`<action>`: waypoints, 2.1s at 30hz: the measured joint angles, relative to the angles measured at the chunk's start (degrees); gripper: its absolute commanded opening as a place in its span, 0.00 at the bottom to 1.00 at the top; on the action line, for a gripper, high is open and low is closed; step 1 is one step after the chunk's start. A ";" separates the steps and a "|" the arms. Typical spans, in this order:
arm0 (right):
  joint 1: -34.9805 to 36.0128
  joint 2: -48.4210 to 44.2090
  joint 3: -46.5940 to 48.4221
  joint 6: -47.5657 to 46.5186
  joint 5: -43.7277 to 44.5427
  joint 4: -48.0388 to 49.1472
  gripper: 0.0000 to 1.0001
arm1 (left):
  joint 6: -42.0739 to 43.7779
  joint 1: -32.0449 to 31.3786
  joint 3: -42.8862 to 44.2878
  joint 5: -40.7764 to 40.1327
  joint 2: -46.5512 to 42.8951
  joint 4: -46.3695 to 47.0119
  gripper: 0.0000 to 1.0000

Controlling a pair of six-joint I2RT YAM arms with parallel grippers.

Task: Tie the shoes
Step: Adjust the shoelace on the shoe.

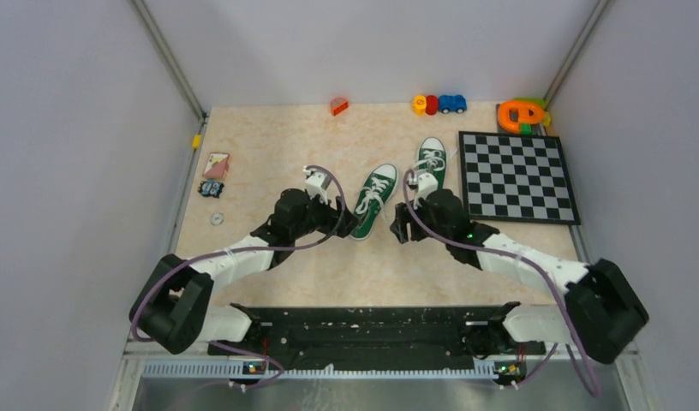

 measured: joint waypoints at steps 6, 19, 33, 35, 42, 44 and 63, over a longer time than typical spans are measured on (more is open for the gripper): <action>0.68 19.58 9.81 -2.84 1.84 1.51 0.60 | 0.02 0.63 4.46 0.13 3.65 -3.93 0.80; 0.33 34.01 15.58 -0.33 5.68 6.27 0.00 | -3.80 6.45 4.63 4.02 5.38 -2.03 0.77; -1.49 9.60 50.40 7.96 21.44 -32.50 0.00 | -7.52 7.34 8.74 8.33 7.63 -7.69 0.78; -1.66 8.59 52.24 8.52 23.12 -35.76 0.00 | -7.69 7.45 9.55 9.44 9.01 -6.88 0.78; -1.66 10.27 54.51 9.42 23.04 -43.63 0.00 | -10.84 6.75 9.77 12.13 17.70 -2.10 0.76; -1.66 10.08 53.88 9.51 21.81 -44.30 0.00 | -10.88 5.60 10.01 11.85 17.92 -2.10 0.75; -5.07 3.74 42.21 13.97 19.06 -44.04 0.00 | 10.19 -8.74 16.70 11.58 35.50 32.35 0.51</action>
